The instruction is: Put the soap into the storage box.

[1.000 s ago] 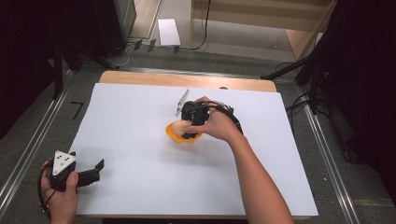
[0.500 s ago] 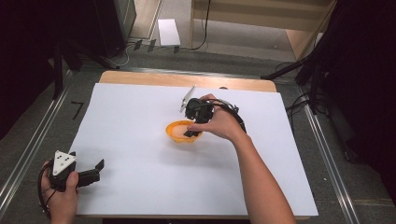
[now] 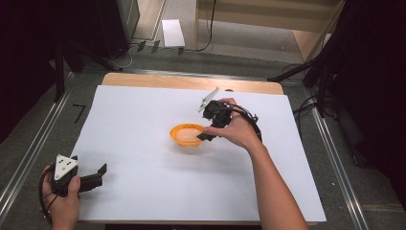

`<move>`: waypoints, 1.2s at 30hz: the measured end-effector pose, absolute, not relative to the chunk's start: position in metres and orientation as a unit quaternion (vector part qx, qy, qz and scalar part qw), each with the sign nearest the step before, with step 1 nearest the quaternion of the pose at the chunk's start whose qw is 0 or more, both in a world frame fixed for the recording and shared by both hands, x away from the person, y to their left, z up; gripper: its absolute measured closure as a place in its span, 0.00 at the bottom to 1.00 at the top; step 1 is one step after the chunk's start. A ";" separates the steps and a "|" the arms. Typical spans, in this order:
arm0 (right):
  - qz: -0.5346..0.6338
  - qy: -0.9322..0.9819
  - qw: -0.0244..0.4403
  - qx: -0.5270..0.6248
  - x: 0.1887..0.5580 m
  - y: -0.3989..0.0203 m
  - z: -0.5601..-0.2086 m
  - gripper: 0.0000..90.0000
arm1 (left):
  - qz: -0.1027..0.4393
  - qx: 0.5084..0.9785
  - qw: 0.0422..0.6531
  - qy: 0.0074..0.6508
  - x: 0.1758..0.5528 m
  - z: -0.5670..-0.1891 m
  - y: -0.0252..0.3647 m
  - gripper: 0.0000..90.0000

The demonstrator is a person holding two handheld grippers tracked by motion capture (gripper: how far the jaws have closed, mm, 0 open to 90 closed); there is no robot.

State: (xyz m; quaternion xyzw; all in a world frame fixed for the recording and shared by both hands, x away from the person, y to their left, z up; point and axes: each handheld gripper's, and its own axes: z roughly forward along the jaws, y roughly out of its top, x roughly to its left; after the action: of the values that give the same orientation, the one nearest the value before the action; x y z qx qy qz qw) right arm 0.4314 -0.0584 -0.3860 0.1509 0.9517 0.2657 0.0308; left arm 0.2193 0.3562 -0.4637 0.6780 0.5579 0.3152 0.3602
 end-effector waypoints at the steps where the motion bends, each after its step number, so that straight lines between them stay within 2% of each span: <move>1: 0.263 0.951 0.033 0.160 0.431 -0.061 -0.386 0.05 | 0.315 0.678 0.361 0.557 0.219 -0.464 0.356 0.00; 5: 0.272 0.943 0.040 0.186 0.429 -0.073 -0.387 0.00 | 0.315 0.678 0.360 0.558 0.219 -0.464 0.356 0.00; 17: 0.287 0.921 0.051 0.259 0.419 -0.114 -0.396 0.00 | 0.316 0.678 0.360 0.558 0.219 -0.464 0.356 0.00; 36: 0.301 0.891 0.066 0.333 0.398 -0.155 -0.414 0.00 | 0.317 0.677 0.360 0.558 0.219 -0.464 0.356 0.00</move>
State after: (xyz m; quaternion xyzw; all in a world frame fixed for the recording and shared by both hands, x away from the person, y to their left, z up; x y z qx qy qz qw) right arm 0.3984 -0.1546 -0.4137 0.3325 0.8915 0.3006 0.0655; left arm 0.2194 0.3558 -0.4640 0.6769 0.5582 0.3168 0.3603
